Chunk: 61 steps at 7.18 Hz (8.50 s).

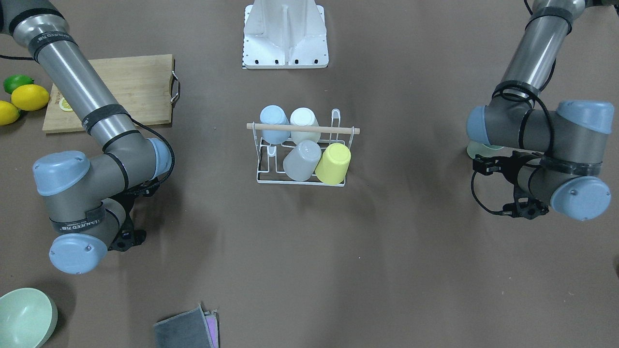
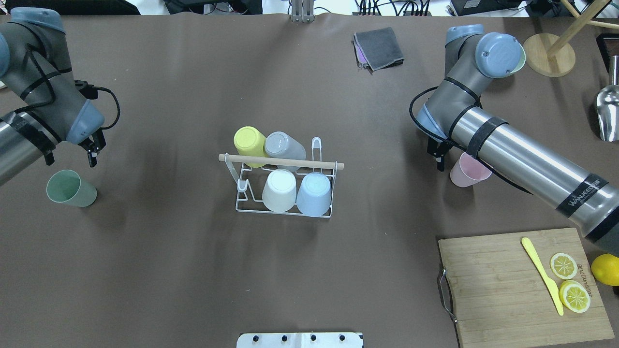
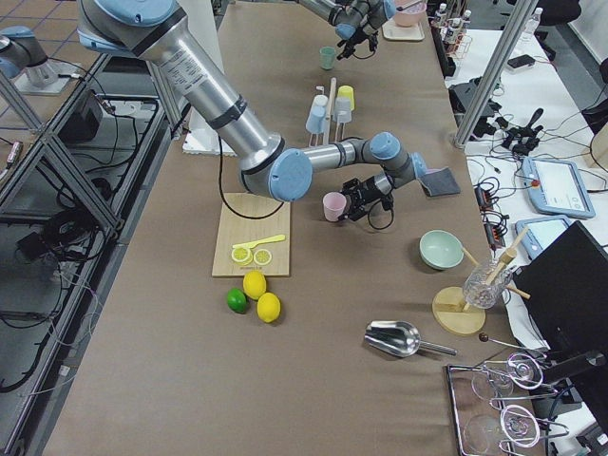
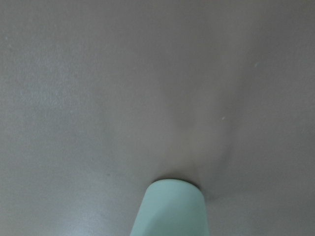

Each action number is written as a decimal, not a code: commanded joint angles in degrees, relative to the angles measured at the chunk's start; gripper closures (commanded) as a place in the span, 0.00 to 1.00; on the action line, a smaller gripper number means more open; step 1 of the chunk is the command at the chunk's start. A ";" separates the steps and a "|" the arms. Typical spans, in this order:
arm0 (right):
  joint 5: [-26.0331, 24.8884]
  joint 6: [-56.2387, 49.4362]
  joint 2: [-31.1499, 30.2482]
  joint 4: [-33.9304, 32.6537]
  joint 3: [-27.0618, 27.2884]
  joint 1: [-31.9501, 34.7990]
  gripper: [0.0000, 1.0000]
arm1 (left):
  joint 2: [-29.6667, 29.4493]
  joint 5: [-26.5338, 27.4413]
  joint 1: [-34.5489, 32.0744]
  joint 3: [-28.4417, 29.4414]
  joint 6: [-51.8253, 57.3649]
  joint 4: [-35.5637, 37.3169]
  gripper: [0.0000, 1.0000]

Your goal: Place cup on cup holder

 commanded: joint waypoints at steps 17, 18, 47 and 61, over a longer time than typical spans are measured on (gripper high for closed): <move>0.00 -0.30 -2.53 -4.05 3.11 -0.34 1.00 | 1.19 -0.83 2.95 2.29 4.15 -1.46 0.03; 0.00 -0.39 -2.27 -4.92 3.20 0.70 1.00 | 1.11 -0.83 3.03 2.47 4.24 -1.46 0.04; -62.30 40.93 -14.67 146.38 20.91 -20.54 1.00 | -1.36 -4.61 -9.18 -2.18 2.05 -1.55 1.00; -64.69 39.69 -12.55 150.64 17.27 -25.30 1.00 | -0.48 -4.52 -14.98 -2.54 -36.44 -55.23 1.00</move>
